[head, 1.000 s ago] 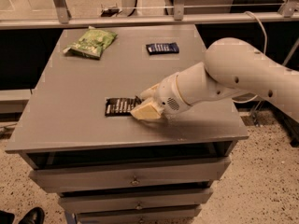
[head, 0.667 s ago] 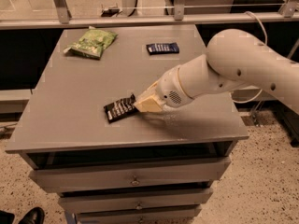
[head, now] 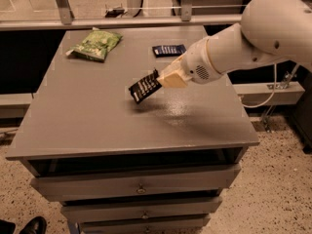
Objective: Pick rxbar chocolate
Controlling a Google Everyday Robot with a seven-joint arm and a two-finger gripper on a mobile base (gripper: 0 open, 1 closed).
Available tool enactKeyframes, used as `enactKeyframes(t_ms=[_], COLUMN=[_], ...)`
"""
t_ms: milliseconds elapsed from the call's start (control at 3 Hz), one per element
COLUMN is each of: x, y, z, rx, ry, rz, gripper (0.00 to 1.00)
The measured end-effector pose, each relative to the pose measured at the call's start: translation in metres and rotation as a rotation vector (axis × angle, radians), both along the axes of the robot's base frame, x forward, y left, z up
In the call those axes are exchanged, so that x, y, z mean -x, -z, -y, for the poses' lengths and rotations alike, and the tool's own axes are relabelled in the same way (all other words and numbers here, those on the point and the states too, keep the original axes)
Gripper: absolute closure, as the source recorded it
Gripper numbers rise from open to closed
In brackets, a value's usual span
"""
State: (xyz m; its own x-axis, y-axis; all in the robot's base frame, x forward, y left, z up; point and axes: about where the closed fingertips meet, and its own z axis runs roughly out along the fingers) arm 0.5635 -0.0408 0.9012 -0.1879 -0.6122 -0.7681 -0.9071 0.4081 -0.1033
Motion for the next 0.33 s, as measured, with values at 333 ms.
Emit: enactKeyframes(t_ms=[333], x=[-0.0023], y=[-0.0058], z=[0.0014], rx=[-0.002], ry=[0.003], rz=[0.01], gripper=[1.0])
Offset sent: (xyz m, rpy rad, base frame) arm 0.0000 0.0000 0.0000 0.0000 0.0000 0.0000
